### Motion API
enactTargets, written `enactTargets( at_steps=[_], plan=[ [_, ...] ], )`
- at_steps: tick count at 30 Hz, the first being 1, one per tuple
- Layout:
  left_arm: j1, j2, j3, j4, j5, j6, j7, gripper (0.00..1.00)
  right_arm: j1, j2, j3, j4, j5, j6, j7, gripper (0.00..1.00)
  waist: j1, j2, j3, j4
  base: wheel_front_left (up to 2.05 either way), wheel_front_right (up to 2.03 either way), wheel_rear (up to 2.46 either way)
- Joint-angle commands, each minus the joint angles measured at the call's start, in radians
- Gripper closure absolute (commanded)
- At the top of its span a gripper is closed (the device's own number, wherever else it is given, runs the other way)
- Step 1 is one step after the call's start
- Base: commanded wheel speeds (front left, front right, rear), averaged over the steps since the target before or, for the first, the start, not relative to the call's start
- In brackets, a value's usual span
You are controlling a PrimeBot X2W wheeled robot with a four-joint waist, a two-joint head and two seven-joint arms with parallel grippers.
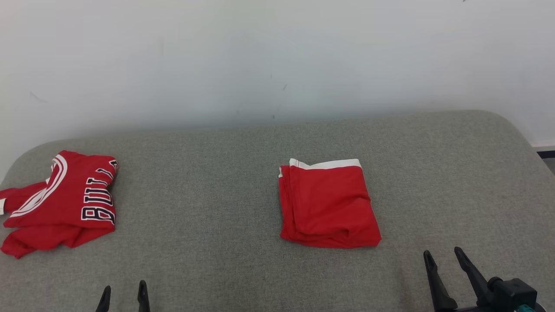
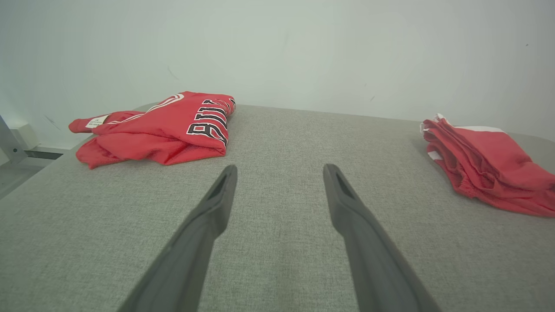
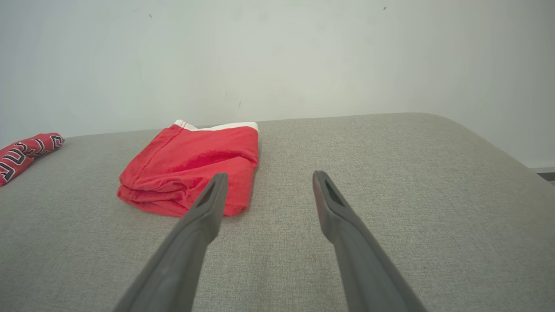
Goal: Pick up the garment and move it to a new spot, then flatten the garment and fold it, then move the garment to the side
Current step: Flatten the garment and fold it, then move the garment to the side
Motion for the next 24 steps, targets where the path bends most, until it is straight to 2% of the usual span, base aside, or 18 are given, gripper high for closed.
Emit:
enactTargets(
  at_steps=[1,24],
  plan=[
    [0.013,-0.001,0.004,0.001,0.007,-0.004,-0.003,0.0,-0.003,0.002,0.001,0.003,0.011,-0.002,-0.007,0.0,0.0,0.0,0.0,-0.001,0.0,0.0,0.0],
    [0.014,-0.001,-0.009,-0.01,0.006,0.005,-0.003,0.0,-0.027,0.014,0.007,0.036,0.021,-0.002,0.002,0.0,0.0,0.0,0.007,-0.001,0.0,0.0,0.0]
  ],
)
